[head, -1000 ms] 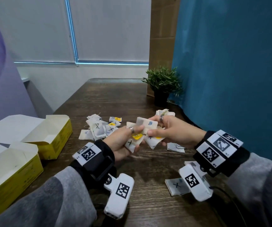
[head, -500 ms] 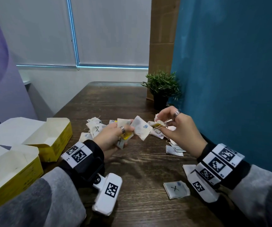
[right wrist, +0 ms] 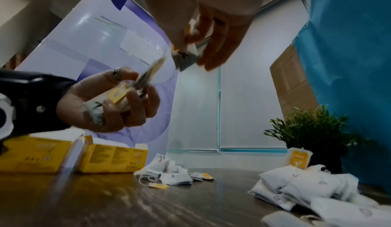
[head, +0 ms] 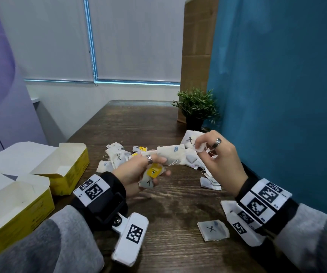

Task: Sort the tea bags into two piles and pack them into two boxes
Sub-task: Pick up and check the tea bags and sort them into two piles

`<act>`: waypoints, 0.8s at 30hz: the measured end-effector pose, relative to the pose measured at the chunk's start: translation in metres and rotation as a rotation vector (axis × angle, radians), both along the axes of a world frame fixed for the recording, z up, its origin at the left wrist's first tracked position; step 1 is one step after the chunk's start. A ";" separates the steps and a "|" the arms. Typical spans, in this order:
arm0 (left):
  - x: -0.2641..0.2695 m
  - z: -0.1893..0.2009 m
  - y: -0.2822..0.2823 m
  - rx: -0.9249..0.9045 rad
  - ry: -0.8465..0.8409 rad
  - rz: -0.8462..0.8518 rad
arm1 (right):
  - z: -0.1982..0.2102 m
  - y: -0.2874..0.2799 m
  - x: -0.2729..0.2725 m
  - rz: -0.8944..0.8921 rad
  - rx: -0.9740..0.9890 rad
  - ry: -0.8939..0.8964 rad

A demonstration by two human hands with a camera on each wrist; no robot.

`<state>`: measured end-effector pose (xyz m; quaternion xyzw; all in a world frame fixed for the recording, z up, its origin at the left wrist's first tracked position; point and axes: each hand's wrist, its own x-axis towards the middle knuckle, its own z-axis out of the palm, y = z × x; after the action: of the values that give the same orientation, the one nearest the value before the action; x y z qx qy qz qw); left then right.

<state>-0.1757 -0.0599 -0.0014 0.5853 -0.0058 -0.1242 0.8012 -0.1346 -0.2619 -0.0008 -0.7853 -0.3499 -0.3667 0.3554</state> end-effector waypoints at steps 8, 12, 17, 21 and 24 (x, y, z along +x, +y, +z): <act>0.006 -0.001 0.003 -0.093 0.135 0.159 | 0.016 0.008 -0.005 0.316 0.180 0.680; 0.009 -0.002 0.012 -0.151 0.184 0.082 | 0.021 0.027 0.001 0.432 0.366 0.841; 0.016 -0.010 0.025 -0.220 0.166 0.052 | 0.013 0.060 0.016 0.534 0.385 1.018; 0.035 -0.015 0.047 0.017 0.146 0.114 | 0.008 0.082 0.033 0.373 0.166 1.082; 0.053 -0.006 0.065 0.277 0.112 0.212 | 0.013 0.081 0.052 0.242 0.007 1.065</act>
<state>-0.1224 0.0053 -0.0079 0.6795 0.1176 -0.0709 0.7207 -0.0822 -0.1805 0.0118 -0.8154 -0.2083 0.1239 0.5258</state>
